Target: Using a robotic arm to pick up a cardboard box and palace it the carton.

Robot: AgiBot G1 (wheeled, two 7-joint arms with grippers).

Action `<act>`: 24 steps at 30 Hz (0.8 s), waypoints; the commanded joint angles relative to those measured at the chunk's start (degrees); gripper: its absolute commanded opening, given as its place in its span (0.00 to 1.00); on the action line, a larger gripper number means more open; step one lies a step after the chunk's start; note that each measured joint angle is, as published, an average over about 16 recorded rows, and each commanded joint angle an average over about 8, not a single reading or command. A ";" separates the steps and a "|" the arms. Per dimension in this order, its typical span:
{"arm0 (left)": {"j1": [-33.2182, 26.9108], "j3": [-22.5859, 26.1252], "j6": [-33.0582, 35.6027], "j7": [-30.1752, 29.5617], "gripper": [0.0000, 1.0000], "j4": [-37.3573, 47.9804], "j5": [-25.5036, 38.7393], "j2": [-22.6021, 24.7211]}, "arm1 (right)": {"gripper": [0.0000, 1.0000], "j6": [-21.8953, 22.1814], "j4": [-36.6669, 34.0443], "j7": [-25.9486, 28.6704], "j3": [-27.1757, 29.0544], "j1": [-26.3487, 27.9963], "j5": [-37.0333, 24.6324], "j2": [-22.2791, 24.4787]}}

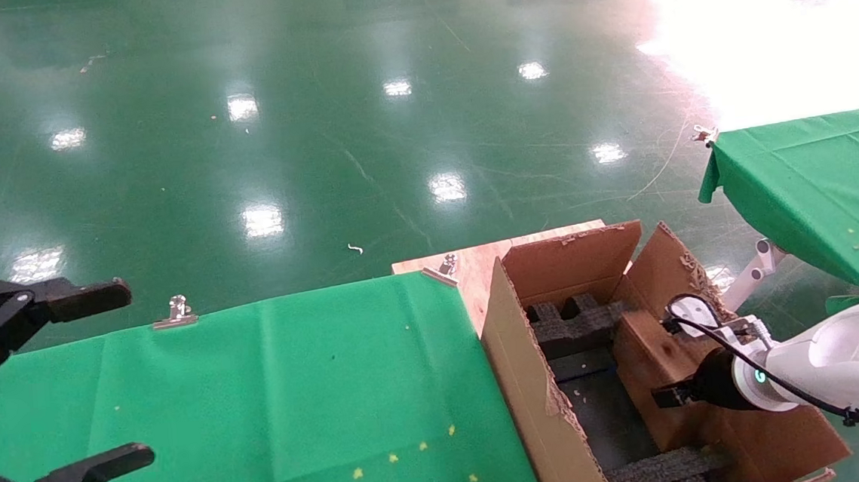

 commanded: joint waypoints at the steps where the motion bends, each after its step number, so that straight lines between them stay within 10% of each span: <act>1: 0.00 0.00 0.00 0.00 1.00 0.00 0.00 0.00 | 1.00 -0.14 0.20 -0.02 0.03 0.26 -0.19 0.22; 14: 0.00 0.01 0.00 0.00 1.00 0.00 -0.01 0.00 | 1.00 1.65 5.95 -1.07 3.09 6.67 -0.94 2.89; 24: 0.00 0.01 -0.01 0.01 1.00 0.00 -0.01 -0.01 | 1.00 14.22 8.60 -11.68 5.30 11.60 10.45 2.95</act>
